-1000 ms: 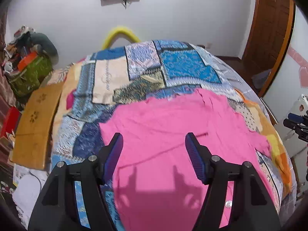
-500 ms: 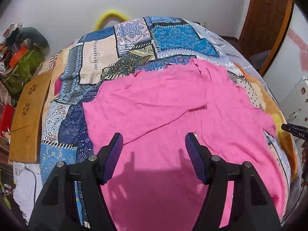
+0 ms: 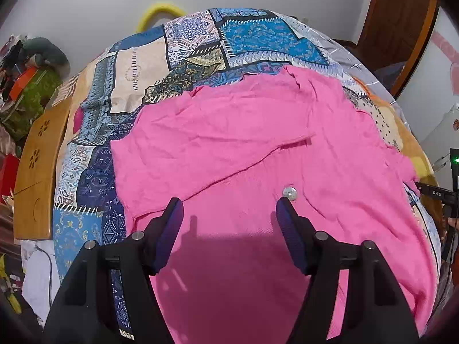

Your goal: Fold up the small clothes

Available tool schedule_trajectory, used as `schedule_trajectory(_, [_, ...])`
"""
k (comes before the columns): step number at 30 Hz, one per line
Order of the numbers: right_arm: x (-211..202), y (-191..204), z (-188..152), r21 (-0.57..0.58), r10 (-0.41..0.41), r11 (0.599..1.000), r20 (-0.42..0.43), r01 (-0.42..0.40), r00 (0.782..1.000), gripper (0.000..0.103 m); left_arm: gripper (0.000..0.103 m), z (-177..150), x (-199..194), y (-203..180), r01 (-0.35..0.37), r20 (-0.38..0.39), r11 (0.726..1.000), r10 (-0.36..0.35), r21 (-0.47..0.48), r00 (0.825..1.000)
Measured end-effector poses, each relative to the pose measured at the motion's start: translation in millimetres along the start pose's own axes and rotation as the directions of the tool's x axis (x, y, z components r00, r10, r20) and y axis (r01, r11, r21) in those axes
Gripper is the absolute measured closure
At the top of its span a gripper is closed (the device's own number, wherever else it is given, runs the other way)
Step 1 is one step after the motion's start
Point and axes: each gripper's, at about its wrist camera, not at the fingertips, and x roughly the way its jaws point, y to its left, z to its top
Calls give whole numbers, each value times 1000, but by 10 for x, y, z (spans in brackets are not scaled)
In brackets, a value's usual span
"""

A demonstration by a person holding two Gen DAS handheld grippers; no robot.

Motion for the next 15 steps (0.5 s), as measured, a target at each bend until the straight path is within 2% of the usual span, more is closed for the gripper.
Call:
schedule_trajectory(4, [-21, 0, -15, -15, 25, 1000, 15, -24, 1000, 83, 37, 2, 31, -12, -1, -6, 1000, 1, 1, 1000])
schedule_trajectory(7, [-47, 25, -5, -25, 37, 999, 21, -36, 999, 94, 37, 1, 31, -27, 0, -6, 1000, 0, 3, 1000])
schedule_trajectory(11, [-189, 101, 27, -43, 50, 998, 66, -47, 997, 96, 37, 0, -29, -30, 1, 9, 1000, -1, 8, 1000])
schedule_trajectory(15, [-507, 242, 99, -80, 106, 992, 130, -96, 986, 96, 37, 6, -106, 1, 4, 24, 1000, -4, 1, 1000])
